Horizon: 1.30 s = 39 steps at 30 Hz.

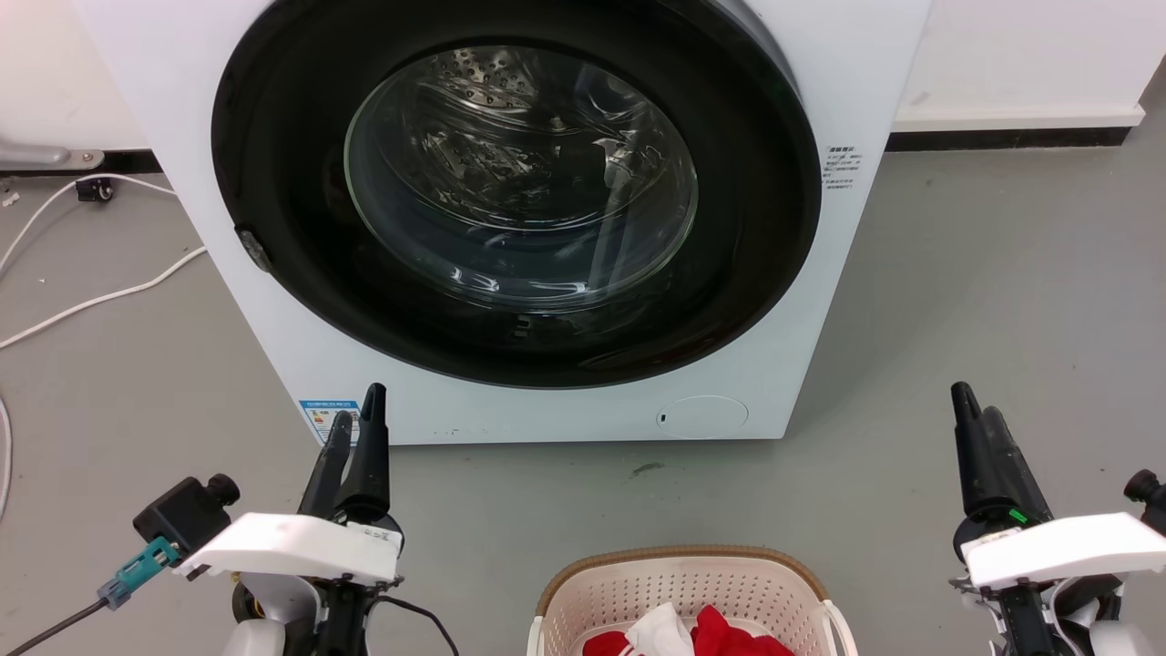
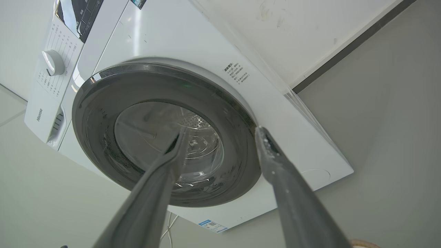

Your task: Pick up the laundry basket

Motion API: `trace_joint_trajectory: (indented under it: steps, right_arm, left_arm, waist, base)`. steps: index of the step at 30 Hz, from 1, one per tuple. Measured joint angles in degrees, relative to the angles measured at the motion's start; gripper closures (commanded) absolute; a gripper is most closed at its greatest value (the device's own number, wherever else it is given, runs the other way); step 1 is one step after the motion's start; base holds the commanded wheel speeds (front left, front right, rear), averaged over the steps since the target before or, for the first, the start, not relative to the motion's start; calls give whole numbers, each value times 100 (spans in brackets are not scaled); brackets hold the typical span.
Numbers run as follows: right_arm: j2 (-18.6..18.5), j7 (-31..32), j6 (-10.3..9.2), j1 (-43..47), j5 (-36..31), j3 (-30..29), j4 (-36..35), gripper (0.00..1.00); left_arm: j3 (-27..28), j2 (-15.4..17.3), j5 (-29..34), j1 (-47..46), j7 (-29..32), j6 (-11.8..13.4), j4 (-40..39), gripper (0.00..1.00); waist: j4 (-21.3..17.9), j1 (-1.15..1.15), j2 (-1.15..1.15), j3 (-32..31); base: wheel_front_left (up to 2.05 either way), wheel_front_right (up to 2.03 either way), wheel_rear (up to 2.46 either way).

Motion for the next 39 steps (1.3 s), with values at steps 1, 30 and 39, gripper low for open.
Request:
trace_joint_trajectory:
  steps: [1,30,39]
  right_arm:
    - [1,-1,-1,6,-125,10,-4,0]
    - [57,34,0,104,-2929,3,-218,0]
    - [87,110,1,143,-3473,-78,-259,0]
  left_arm:
    - [-18,0,102,-1,-22,19,-4,0]
    - [-390,132,2636,-125,-530,277,181,0]
    - [-463,186,3160,-127,-654,370,278,0]
  waist:
    - [0,0,0,0]
    - [16,0,0,1]
    - [17,-1,0,2]
  base:
    - [0,0,0]
    - [0,0,0]
    - [0,0,0]
